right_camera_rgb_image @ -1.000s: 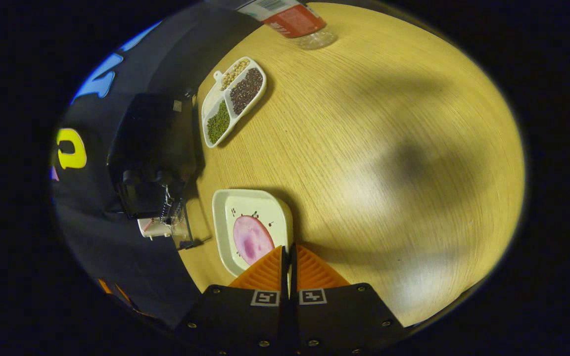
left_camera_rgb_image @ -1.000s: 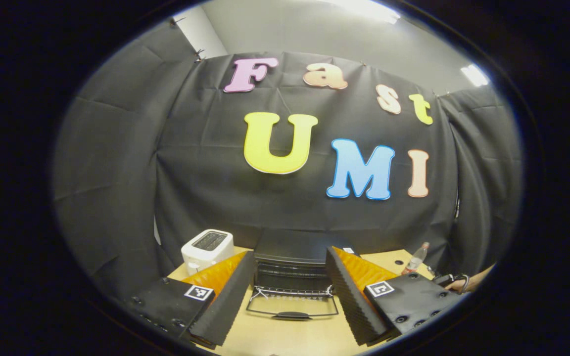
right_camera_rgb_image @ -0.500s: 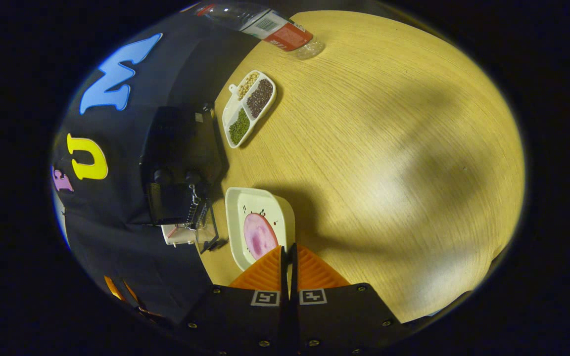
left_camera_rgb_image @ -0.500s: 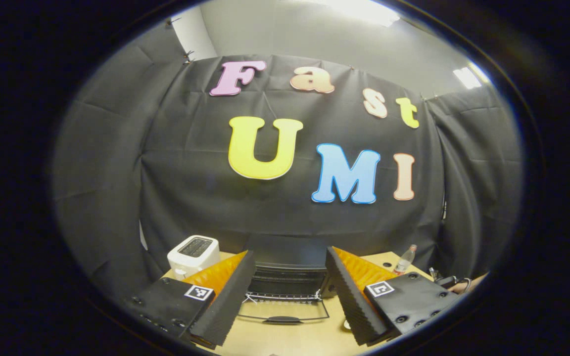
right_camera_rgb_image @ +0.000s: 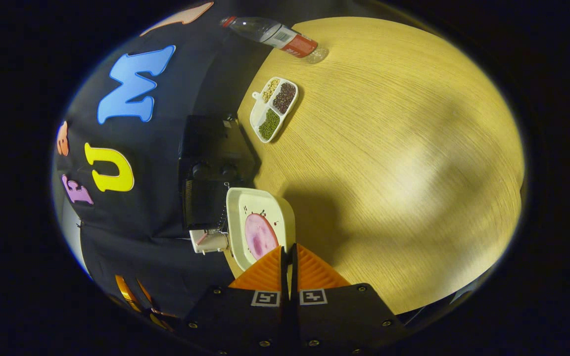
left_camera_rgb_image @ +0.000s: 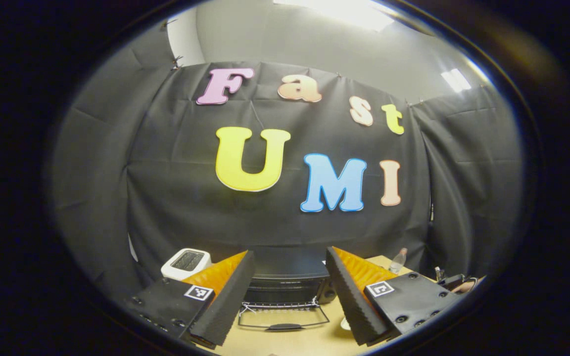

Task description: Open the electric oven with the left hand, put the food in, and close the electric oven.

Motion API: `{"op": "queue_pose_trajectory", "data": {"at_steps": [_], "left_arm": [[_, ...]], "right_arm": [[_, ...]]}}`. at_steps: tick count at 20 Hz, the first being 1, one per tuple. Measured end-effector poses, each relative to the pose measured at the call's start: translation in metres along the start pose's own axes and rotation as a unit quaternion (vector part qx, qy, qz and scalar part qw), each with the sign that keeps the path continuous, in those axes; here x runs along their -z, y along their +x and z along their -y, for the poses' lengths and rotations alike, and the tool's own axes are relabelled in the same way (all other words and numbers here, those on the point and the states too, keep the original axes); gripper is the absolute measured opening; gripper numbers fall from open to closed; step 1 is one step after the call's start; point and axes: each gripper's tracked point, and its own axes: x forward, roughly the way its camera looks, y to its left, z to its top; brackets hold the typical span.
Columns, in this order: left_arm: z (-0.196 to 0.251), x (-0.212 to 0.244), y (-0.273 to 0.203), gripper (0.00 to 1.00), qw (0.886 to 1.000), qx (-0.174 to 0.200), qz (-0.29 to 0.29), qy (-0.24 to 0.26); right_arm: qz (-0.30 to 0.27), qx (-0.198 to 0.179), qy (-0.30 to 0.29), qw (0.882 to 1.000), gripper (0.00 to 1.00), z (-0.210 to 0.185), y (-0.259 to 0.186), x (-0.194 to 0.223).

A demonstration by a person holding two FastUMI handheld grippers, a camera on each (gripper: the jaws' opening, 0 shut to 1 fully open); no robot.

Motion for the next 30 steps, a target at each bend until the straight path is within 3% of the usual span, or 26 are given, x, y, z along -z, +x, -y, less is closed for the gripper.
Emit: {"op": "queue_pose_trajectory", "data": {"at_steps": [9, 17, 24, 26, 28, 30], "left_arm": [[-0.045, -0.005, -0.023, 0.91, 1.000, -0.016, 0.013, -0.001], [-0.092, -0.006, -0.050, 0.90, 0.998, -0.054, 0.015, -0.012], [-0.130, 0.002, -0.064, 0.91, 0.996, -0.088, 0.006, -0.017], [-0.142, 0.005, -0.066, 0.97, 0.995, -0.099, 0.001, -0.017], [-0.153, 0.008, -0.069, 0.91, 0.994, -0.110, -0.005, -0.019], [-0.165, 0.011, -0.071, 1.00, 0.992, -0.122, -0.009, -0.019]], "right_arm": [[0.056, -0.031, 0.080, 0.995, 0.00, -0.076, 0.058, 0.037], [0.097, -0.022, 0.134, 0.986, 0.00, -0.122, 0.123, 0.047], [0.140, -0.015, 0.204, 0.969, 0.00, -0.160, 0.178, 0.037], [0.157, -0.018, 0.223, 0.962, 0.00, -0.173, 0.195, 0.031], [0.168, -0.019, 0.243, 0.955, 0.00, -0.179, 0.202, 0.026], [0.173, -0.016, 0.256, 0.951, 0.00, -0.188, 0.223, 0.030]]}}
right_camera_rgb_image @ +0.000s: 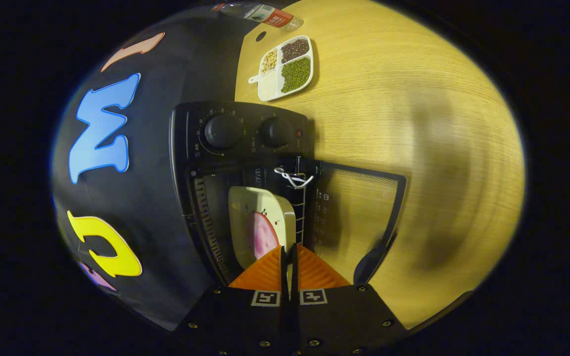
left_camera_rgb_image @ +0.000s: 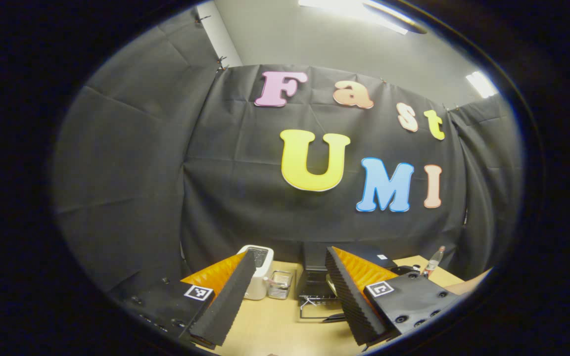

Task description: Open the electric oven with the left hand, put the food in, and close the electric oven.

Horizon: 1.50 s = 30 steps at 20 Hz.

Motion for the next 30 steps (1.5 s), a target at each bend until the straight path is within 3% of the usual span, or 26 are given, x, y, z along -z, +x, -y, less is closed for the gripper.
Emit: {"op": "queue_pose_trajectory", "data": {"at_steps": [4, 6, 8, 11, 20, 24, 27, 28, 29, 30], "left_arm": [[-0.021, 0.004, 0.004, 0.93, 1.000, -0.024, -0.008, 0.001], [-0.029, 0.004, 0.007, 1.00, 0.999, -0.034, -0.010, 0.001], [-0.036, 0.008, 0.011, 0.97, 0.999, -0.042, -0.016, 0.002], [-0.039, 0.012, 0.020, 1.00, 0.999, -0.049, -0.021, 0.000], [0.000, 0.004, 0.048, 0.96, 0.999, -0.023, -0.022, 0.004], [0.024, 0.005, 0.054, 0.97, 1.000, -0.006, -0.019, 0.006], [0.044, 0.006, 0.056, 1.00, 1.000, 0.009, -0.019, 0.005], [0.050, 0.005, 0.056, 1.00, 1.000, 0.014, -0.019, 0.005], [0.053, 0.013, 0.057, 1.00, 1.000, 0.020, -0.019, 0.005], [0.062, 0.013, 0.057, 0.97, 0.999, 0.027, -0.019, 0.004]], "right_arm": [[0.019, 0.008, 0.028, 0.999, 0.00, -0.006, 0.031, 0.004], [0.024, 0.008, 0.031, 0.999, 0.00, -0.011, 0.046, 0.006], [0.032, 0.009, 0.021, 0.999, 0.00, -0.016, 0.060, 0.005], [0.041, 0.003, 0.018, 0.999, 0.01, -0.027, 0.075, 0.005], [0.033, -0.004, 0.020, 0.999, 0.05, -0.037, 0.077, 0.003], [0.003, 0.009, -0.054, 0.998, 0.25, -0.029, 0.051, 0.007], [-0.013, 0.020, -0.143, 0.989, 0.29, -0.023, 0.022, 0.001], [-0.012, 0.016, -0.177, 0.984, 0.42, -0.022, 0.007, -0.003], [-0.009, 0.015, -0.211, 0.977, 0.17, -0.023, -0.005, -0.009], [-0.010, 0.008, -0.247, 0.969, 0.17, -0.025, -0.021, -0.013]]}}
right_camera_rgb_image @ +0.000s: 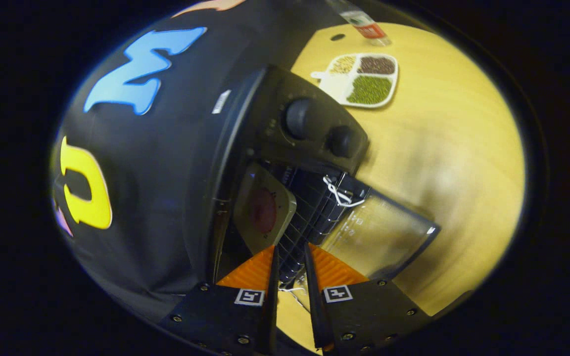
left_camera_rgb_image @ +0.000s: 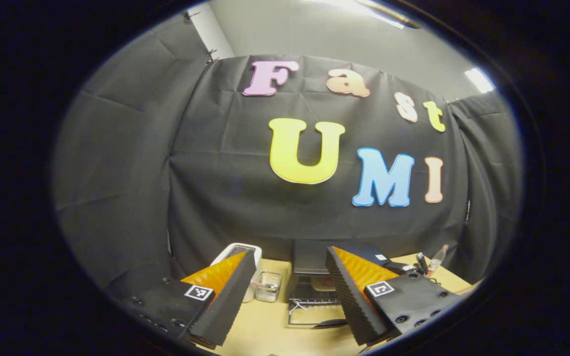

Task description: Open the electric oven with the left hand, put the food in, and close the electric oven.

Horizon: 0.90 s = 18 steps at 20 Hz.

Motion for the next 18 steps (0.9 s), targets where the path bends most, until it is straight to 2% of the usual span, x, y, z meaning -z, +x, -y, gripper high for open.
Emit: {"op": "queue_pose_trajectory", "data": {"at_steps": [1, 3, 4, 6, 8, 12, 16, 18], "left_arm": [[0.010, 0.003, 0.002, 1.00, 1.000, 0.008, -0.001, -0.001], [0.030, 0.005, 0.005, 1.00, 1.000, 0.024, -0.003, -0.001], [0.040, 0.005, 0.008, 0.90, 0.999, 0.033, -0.003, -0.002], [0.063, 0.006, 0.010, 0.93, 0.999, 0.050, -0.005, 0.000], [0.084, 0.005, 0.012, 0.97, 0.998, 0.066, -0.003, 0.004], [0.121, 0.002, 0.009, 1.00, 0.996, 0.089, 0.000, 0.010], [0.152, -0.004, 0.002, 1.00, 0.995, 0.100, 0.008, 0.016], [0.166, -0.010, -0.004, 1.00, 0.995, 0.102, 0.015, 0.015]], "right_arm": [[0.002, -0.007, -0.037, 0.999, 0.29, 0.000, -0.014, -0.002], [0.017, -0.020, -0.109, 0.994, 0.30, 0.001, -0.044, -0.016], [0.031, -0.027, -0.141, 0.989, 0.29, -0.001, -0.060, -0.025], [0.058, -0.043, -0.207, 0.976, 0.29, -0.007, -0.093, -0.041], [0.093, -0.057, -0.275, 0.955, 0.29, -0.013, -0.128, -0.059], [0.171, -0.077, -0.381, 0.905, 0.29, -0.024, -0.189, -0.092], [0.248, -0.103, -0.446, 0.854, 0.29, -0.043, -0.258, -0.121], [0.279, -0.120, -0.463, 0.832, 0.29, -0.054, -0.296, -0.133]]}}
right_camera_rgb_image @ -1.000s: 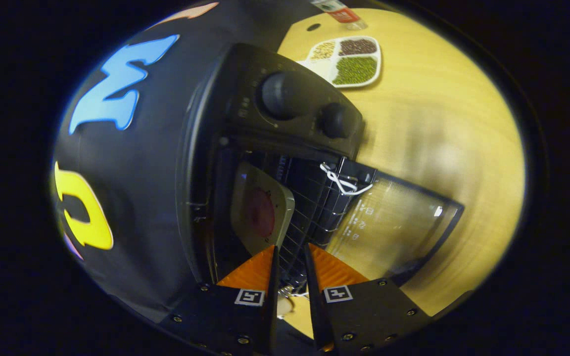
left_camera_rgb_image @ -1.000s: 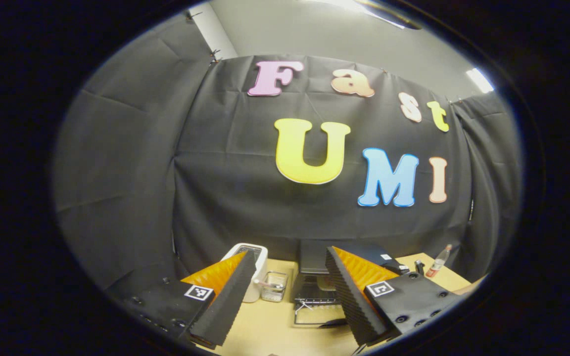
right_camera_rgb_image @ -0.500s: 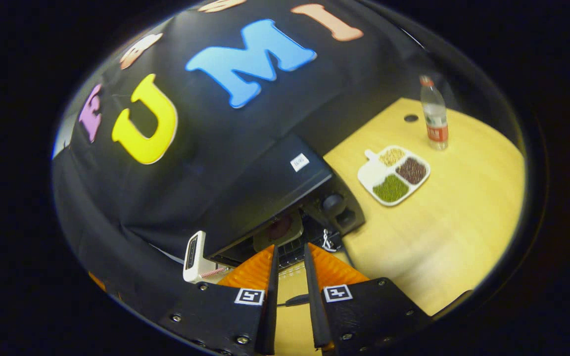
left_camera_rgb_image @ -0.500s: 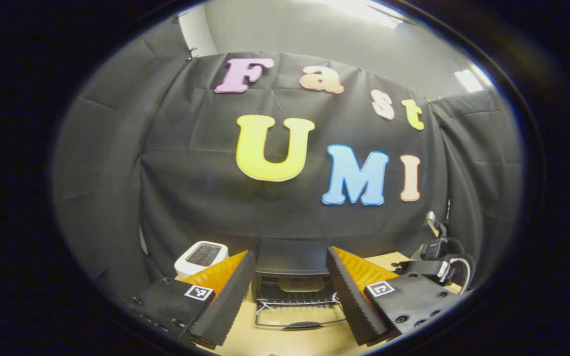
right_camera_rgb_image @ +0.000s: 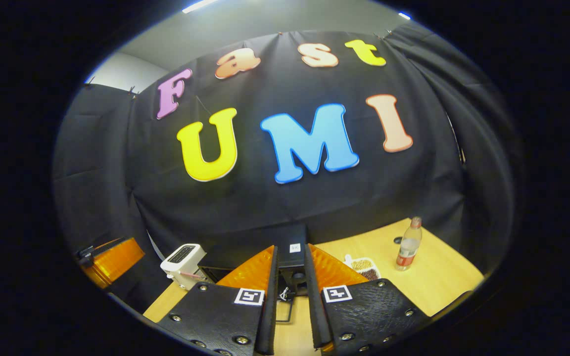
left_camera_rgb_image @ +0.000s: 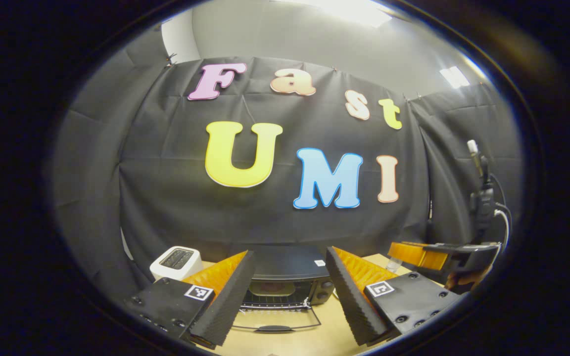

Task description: Open the electric oven with the left hand, put the food in, and close the electric oven.

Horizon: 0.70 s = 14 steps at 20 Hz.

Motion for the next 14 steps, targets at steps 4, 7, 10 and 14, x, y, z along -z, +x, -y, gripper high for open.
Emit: {"op": "queue_pose_trajectory", "data": {"at_steps": [4, 7, 10, 14], "left_arm": [[0.024, -0.007, -0.006, 0.90, 1.000, -0.001, 0.012, 0.008], [0.036, 0.005, -0.005, 1.00, 1.000, -0.004, -0.006, 0.008], [0.040, 0.024, -0.003, 0.96, 0.999, -0.010, -0.034, 0.010], [0.042, 0.062, 0.004, 1.00, 0.995, -0.009, -0.099, 0.005]], "right_arm": [[0.048, -0.028, -0.030, 0.998, 0.56, 0.007, -0.034, -0.040], [0.042, -0.025, -0.021, 0.999, 1.00, 0.024, -0.046, -0.041], [0.037, -0.019, -0.008, 0.999, 1.00, 0.038, -0.047, -0.039], [0.035, -0.010, -0.013, 0.999, 1.00, 0.056, -0.048, -0.036]]}}
